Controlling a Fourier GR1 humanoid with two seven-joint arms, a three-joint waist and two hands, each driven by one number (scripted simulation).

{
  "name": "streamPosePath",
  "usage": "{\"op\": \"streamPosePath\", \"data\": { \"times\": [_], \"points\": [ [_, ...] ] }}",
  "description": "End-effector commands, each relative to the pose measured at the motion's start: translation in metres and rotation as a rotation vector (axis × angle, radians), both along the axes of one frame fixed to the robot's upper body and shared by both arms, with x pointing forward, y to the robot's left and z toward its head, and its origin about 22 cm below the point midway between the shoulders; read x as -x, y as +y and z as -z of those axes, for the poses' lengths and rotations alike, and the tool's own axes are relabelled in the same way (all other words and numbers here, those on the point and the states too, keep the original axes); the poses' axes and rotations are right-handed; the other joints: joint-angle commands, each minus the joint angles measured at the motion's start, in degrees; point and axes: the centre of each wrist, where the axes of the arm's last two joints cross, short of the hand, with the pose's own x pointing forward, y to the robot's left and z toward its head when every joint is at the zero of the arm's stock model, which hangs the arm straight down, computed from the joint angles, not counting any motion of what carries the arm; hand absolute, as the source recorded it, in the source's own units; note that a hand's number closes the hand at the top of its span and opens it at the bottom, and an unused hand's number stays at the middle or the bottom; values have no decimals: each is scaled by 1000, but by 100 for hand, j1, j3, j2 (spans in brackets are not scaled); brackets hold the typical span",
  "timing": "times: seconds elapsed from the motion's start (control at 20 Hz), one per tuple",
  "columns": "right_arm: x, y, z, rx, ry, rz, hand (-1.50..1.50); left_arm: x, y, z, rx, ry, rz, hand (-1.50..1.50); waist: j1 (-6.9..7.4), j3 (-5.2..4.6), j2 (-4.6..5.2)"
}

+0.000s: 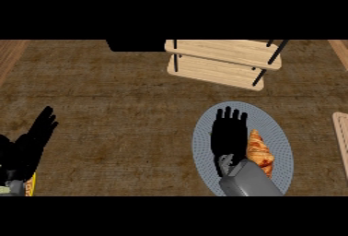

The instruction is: Pick the eggplant from the placemat and place it in the tiered shelf

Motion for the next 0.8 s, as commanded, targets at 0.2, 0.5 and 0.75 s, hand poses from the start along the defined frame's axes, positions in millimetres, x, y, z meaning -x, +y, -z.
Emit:
{"op": "streamPosePath", "data": {
  "times": [0.2, 0.5, 0.75],
  "points": [
    [14, -11, 33, 45, 58, 101, 150, 4, 23, -25, 0, -17, 17, 0, 18, 3, -1],
    [-8, 3, 26, 35, 29, 44, 150, -4, -12, 0, -6, -24, 5, 0, 20, 2, 7],
    [1, -7, 36, 66, -4, -3, 150, -2, -2, -6, -12, -20, 13, 0, 9, 2, 5]
  ]
}}
